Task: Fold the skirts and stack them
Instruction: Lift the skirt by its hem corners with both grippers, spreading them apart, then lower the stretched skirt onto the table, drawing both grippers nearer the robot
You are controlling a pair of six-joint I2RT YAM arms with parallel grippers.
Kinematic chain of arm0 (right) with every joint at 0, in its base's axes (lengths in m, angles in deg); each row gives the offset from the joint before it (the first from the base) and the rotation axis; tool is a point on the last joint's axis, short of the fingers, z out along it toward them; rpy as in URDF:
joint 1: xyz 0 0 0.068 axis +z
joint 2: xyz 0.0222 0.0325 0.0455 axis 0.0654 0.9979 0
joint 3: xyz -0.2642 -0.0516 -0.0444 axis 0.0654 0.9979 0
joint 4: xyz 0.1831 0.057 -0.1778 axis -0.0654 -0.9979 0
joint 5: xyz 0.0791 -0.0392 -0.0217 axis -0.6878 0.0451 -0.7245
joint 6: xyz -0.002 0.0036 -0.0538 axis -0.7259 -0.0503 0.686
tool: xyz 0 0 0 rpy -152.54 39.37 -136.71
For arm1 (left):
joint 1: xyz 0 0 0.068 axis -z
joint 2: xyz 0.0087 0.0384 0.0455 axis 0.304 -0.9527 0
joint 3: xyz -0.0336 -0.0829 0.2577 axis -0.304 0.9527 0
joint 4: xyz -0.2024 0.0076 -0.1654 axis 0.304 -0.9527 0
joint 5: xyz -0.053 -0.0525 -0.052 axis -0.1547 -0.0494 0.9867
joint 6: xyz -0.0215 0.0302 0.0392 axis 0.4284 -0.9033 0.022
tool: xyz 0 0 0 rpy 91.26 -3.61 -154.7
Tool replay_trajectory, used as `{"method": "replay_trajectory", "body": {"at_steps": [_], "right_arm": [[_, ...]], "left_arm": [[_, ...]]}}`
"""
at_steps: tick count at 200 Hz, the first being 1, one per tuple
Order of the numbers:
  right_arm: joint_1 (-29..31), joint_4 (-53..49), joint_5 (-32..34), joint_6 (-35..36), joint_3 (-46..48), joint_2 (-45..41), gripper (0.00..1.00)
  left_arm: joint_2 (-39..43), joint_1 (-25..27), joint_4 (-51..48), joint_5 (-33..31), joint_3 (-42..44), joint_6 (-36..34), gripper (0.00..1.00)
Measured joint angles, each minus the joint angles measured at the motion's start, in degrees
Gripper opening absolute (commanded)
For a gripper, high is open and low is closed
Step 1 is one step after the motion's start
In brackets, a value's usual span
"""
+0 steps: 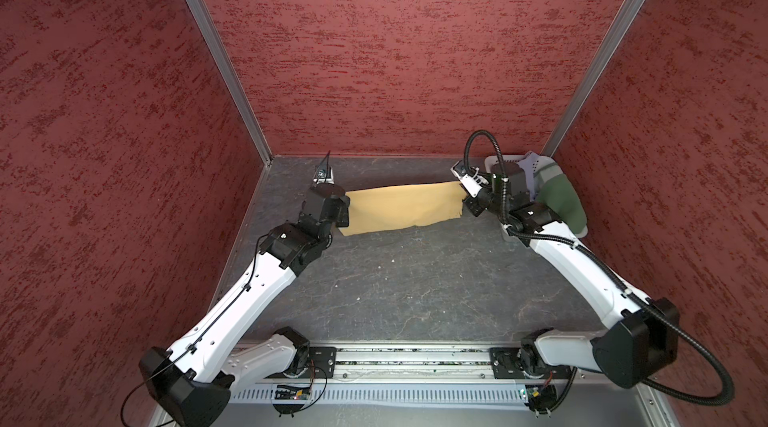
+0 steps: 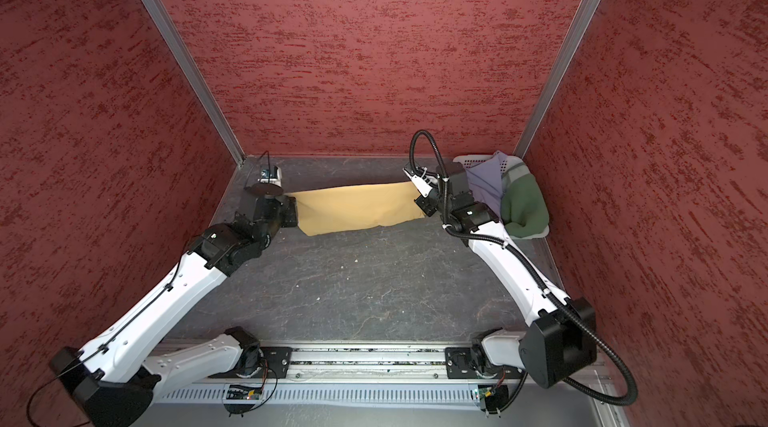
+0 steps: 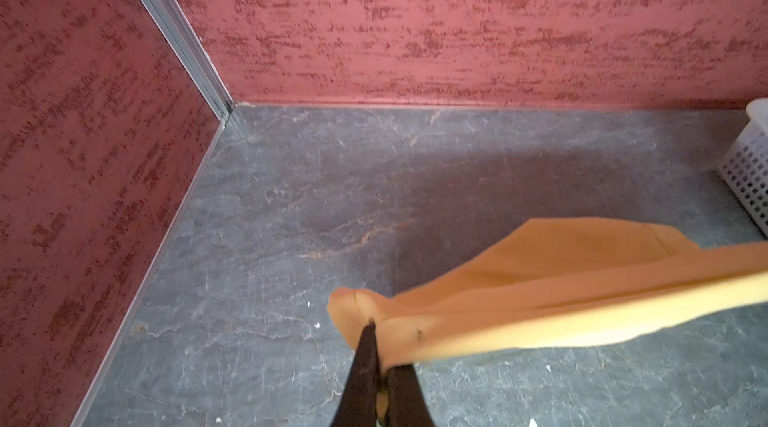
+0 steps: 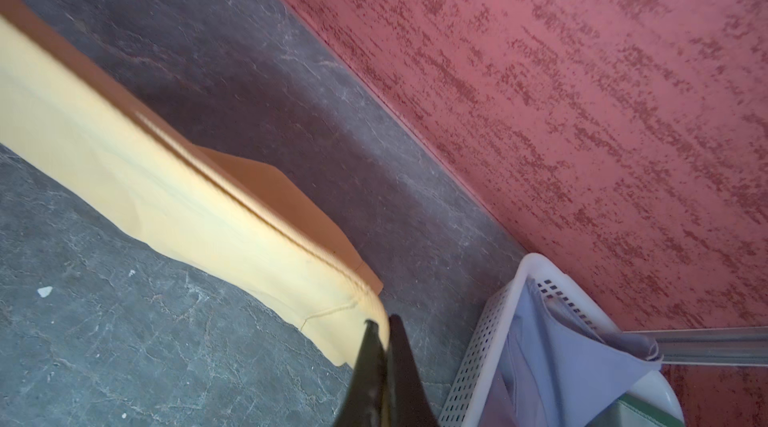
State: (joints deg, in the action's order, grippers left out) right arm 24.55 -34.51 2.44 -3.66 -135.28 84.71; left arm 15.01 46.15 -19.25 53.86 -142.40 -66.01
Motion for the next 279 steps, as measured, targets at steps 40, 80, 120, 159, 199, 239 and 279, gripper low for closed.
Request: {"method": "replay_trajectory", "body": {"at_steps": [40, 80, 120, 159, 199, 239, 279], "right_arm": [[0.02, 0.42, -1.70, -0.90, -2.97, -1.18, 0.00], [0.00, 3.28, -1.73, -1.29, -5.33, 0.07, 0.00], [-0.22, 9.01, -0.61, -1.66, -6.80, 6.93, 0.00], [-1.38, 14.34, 0.00, -1.64, -12.11, 16.00, 0.00], [-3.21, 19.34, 0.55, -1.44, -18.75, 21.29, 0.00], [-3.72, 23.63, 0.52, -0.04, -19.93, 21.33, 0.00], [-3.72, 25.09, -1.27, 1.90, -12.81, 15.63, 0.00]], "left_arm": [[-5.22, -6.60, 0.72, 5.62, -9.01, -5.49, 0.00], [-12.61, -11.41, 2.69, 10.88, -17.44, -9.29, 0.00], [-22.69, -14.40, 5.53, 14.19, -27.32, -12.35, 0.00], [-33.90, -16.85, 8.09, 16.59, -39.10, -14.97, 0.00], [-43.87, -18.05, 8.52, 17.77, -52.72, -17.40, 0.00], [-45.13, -18.58, 8.55, 19.52, -57.75, -18.71, 0.00], [-37.59, -18.40, 10.75, 22.49, -49.27, -20.26, 0.00]]}}
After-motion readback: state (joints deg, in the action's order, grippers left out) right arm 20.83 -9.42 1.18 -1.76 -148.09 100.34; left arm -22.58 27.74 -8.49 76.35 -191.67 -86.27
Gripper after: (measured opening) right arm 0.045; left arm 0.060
